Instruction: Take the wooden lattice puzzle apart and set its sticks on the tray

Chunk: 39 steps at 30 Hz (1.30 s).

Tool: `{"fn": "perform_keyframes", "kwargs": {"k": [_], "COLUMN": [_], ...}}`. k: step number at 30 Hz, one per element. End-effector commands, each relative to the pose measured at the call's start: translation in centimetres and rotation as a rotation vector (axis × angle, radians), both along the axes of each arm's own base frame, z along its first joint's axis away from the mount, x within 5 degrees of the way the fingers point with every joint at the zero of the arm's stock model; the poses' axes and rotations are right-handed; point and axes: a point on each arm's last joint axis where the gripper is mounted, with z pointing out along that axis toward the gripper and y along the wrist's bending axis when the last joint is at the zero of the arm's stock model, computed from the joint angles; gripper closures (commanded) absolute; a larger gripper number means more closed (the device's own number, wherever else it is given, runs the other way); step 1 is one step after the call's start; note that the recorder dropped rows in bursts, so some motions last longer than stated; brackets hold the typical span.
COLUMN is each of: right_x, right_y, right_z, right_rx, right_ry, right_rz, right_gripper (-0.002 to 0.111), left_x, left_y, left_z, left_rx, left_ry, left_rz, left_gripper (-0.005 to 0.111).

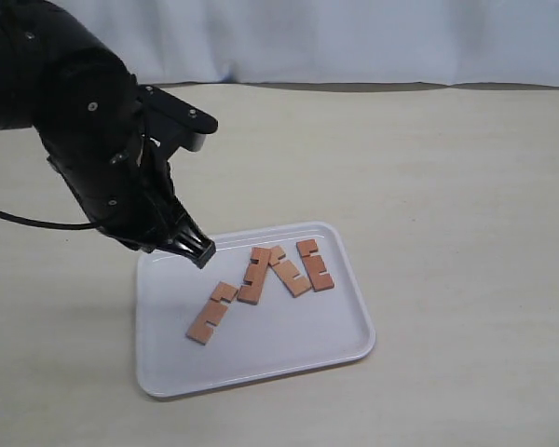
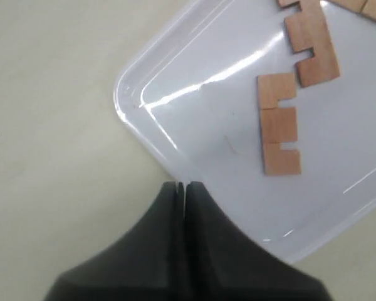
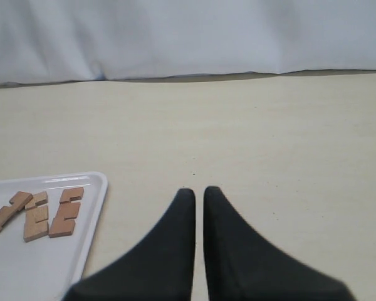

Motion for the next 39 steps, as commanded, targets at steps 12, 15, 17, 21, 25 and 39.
{"fn": "perform_keyframes", "kwargs": {"k": [12,15,17,21,25,39], "right_x": [0.0,0.0,0.0,0.0,0.0,0.0], "right_y": [0.0,0.0,0.0,0.0,0.0,0.0], "right_z": [0.0,0.0,0.0,0.0,0.0,0.0], "right_rx": [-0.002,-0.002,-0.002,-0.002,-0.002,-0.002], "right_ry": [-0.005,-0.005,-0.005,-0.005,-0.005,-0.005], "right_rz": [0.003,0.003,0.003,0.003,0.003,0.003], "right_gripper": [0.104,0.104,0.104,0.104,0.104,0.104], "left_x": [-0.9,-1.8,-3.0,-6.5,-11.2,-23.3], "left_y": [9.9,15.6,18.3,18.2,18.1,19.3], "left_z": [2.5,3.0,4.0,7.5,10.0,10.2], "left_rx": [0.036,0.023,-0.024,-0.242,-0.381,-0.524], "left_ry": [0.001,-0.013,-0.098,-0.492,-0.735,-1.476], "left_rz": [0.222,0.430,0.545,0.524,0.477,0.308], "left_gripper": [0.107,0.107,0.107,0.107,0.107,0.107]}}
